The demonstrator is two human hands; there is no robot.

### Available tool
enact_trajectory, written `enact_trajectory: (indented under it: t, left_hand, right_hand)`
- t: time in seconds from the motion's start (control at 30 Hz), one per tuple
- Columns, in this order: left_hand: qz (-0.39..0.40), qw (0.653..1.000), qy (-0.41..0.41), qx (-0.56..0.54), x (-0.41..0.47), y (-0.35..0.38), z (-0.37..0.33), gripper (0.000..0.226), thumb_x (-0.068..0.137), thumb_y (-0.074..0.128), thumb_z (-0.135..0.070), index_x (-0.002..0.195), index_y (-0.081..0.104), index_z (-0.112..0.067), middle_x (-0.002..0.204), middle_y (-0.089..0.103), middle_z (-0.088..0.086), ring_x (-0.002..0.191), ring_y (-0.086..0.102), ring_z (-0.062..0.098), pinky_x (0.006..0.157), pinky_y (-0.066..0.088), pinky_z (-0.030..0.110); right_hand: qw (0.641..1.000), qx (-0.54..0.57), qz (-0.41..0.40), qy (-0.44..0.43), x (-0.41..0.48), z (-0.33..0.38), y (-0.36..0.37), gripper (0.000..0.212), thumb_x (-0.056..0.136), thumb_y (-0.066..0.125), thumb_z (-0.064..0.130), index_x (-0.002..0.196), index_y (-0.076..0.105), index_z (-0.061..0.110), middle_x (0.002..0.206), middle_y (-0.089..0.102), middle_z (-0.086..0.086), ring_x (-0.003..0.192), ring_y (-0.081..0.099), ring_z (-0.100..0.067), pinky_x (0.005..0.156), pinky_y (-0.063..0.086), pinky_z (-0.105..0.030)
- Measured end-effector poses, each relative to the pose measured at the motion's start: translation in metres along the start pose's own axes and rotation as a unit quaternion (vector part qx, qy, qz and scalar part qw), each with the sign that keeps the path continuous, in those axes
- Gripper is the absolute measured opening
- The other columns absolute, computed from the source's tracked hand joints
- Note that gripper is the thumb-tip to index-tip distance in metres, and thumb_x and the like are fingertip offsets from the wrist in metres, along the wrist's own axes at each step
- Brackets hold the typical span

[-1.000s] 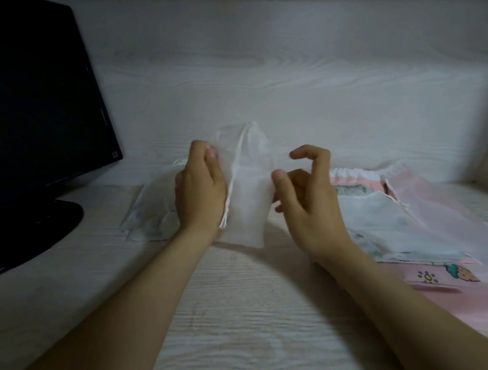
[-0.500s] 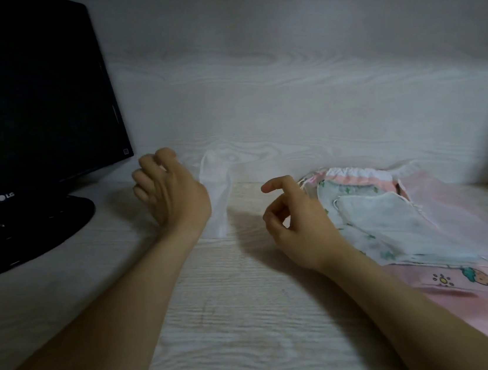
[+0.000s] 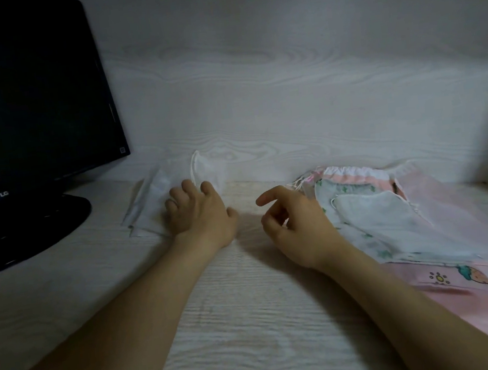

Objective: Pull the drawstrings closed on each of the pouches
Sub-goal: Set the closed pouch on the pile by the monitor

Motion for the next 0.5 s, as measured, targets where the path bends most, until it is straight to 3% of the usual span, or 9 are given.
enact_trajectory:
  t: [0.1,0.2,0.27,0.33,0.43,0.5]
  left_hand:
    - [-0.11,0.991,0.066,-0.028,-0.01,-0.029,-0.022,0.038,0.093,0.055,-0.044,0.12,0.048,-0.019,0.135,0.038,0.014,0.119,0.038,0.035,0.097,0.038,0.046]
    - [-0.131,0.976,0.145,-0.095,-0.021,-0.035,-0.045,0.024,0.091,0.058,-0.035,0.111,0.053,-0.023,0.125,0.035,0.007,0.111,0.037,0.03,0.09,0.034,0.043]
    - [-0.101,0.961,0.223,-0.126,-0.029,-0.028,-0.065,0.024,0.092,0.06,-0.035,0.114,0.059,-0.025,0.123,0.033,0.002,0.113,0.037,0.028,0.093,0.034,0.041]
    - [-0.021,0.94,0.297,-0.165,-0.038,-0.01,-0.084,0.029,0.096,0.06,-0.039,0.123,0.063,-0.028,0.129,0.037,-0.002,0.121,0.039,0.026,0.102,0.036,0.041]
    - [0.09,0.913,0.353,-0.185,-0.05,0.02,-0.105,0.049,0.091,0.046,-0.059,0.13,0.062,-0.034,0.134,0.049,-0.006,0.13,0.044,0.022,0.112,0.038,0.046]
    - [0.123,0.907,0.352,-0.193,-0.051,0.032,-0.108,0.064,0.085,0.033,-0.069,0.134,0.059,-0.036,0.135,0.056,-0.004,0.129,0.05,0.022,0.113,0.04,0.046]
  right_hand:
    - [0.999,-0.036,-0.022,-0.009,0.002,0.008,-0.011,0.017,0.092,0.06,0.015,0.101,0.073,0.021,0.074,0.071,0.009,0.071,0.064,-0.006,0.067,0.047,-0.019]
    - [0.994,-0.09,-0.059,-0.036,0.003,0.017,-0.034,0.018,0.09,0.054,0.02,0.09,0.073,0.019,0.075,0.069,0.006,0.069,0.063,-0.012,0.068,0.051,-0.033]
    - [0.983,-0.156,-0.091,-0.022,0.004,0.014,-0.053,0.021,0.086,0.049,0.026,0.085,0.068,0.017,0.074,0.068,0.0,0.068,0.062,-0.021,0.062,0.051,-0.038]
    - [0.964,-0.237,-0.109,0.048,0.004,-0.002,-0.069,0.015,0.086,0.052,0.023,0.084,0.064,0.014,0.079,0.069,-0.007,0.071,0.06,-0.03,0.061,0.047,-0.036]
    - [0.905,-0.388,-0.054,0.165,-0.003,-0.03,-0.077,0.019,0.083,0.061,0.015,0.101,0.063,0.011,0.103,0.069,-0.015,0.098,0.062,-0.039,0.079,0.046,-0.039]
    - [0.891,-0.384,-0.008,0.24,-0.012,-0.053,-0.078,0.032,0.086,0.065,0.017,0.117,0.058,0.01,0.119,0.064,-0.018,0.114,0.06,-0.042,0.087,0.047,-0.041]
Point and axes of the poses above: each hand's wrist, its own x-axis towards the middle knuckle, its own y-axis out of the palm, z = x × y, the point moved 10 cm from there along x, towards the middle knuckle
